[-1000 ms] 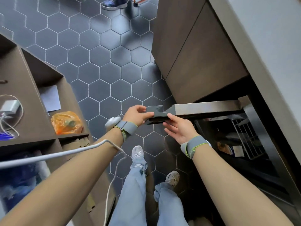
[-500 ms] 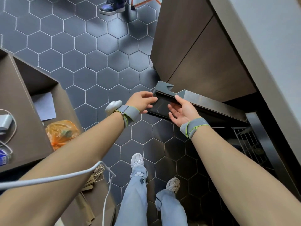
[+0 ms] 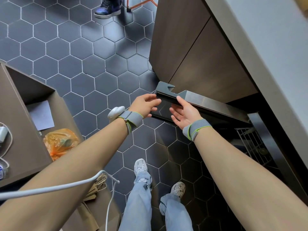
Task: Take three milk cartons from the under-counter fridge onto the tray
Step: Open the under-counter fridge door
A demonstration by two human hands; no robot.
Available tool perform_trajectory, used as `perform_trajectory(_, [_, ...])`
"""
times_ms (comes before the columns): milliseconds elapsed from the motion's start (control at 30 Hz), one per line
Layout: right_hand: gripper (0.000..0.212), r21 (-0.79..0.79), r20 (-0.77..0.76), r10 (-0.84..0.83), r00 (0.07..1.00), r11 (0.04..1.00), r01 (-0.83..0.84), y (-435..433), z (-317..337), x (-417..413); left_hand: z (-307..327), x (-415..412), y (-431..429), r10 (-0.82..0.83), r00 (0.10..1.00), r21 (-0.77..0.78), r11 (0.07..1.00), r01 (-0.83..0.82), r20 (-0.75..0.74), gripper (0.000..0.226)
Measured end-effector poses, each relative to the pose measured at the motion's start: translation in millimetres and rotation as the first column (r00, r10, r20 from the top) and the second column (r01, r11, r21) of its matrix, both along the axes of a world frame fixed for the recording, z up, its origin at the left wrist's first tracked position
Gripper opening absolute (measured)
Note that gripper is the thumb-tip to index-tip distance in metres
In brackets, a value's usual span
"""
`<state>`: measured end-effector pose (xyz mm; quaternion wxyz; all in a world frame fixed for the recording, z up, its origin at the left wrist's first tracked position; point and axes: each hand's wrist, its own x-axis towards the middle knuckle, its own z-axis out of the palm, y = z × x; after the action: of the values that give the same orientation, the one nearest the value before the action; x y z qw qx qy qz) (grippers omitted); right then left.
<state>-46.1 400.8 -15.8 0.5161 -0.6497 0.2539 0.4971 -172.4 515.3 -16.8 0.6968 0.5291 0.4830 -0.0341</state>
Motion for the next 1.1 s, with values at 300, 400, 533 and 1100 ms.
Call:
perform_trajectory(300, [0.039,-0.009,0.073,0.097,0.993,0.995,-0.097,-42,5,4,5,13,-33,0.048,0.999,0.128,0.991,-0.046,-0.012,0.017])
perform_trajectory(400, [0.038,0.008,0.098,0.113,0.989,0.993,-0.114,-64,7,2,10,18,-56,-0.033,0.999,0.133,0.991,0.028,0.039,0.017])
perform_trajectory(533, [0.034,0.014,0.131,0.061,0.989,0.998,-0.064,-106,8,7,12,35,-98,-0.125,0.988,0.121,0.986,0.113,0.089,0.017])
perform_trajectory(1100, [0.015,-0.08,0.341,-0.046,0.939,0.994,0.078,-308,-71,50,-86,93,-308,-0.237,0.966,0.153,0.963,0.22,0.101,0.024])
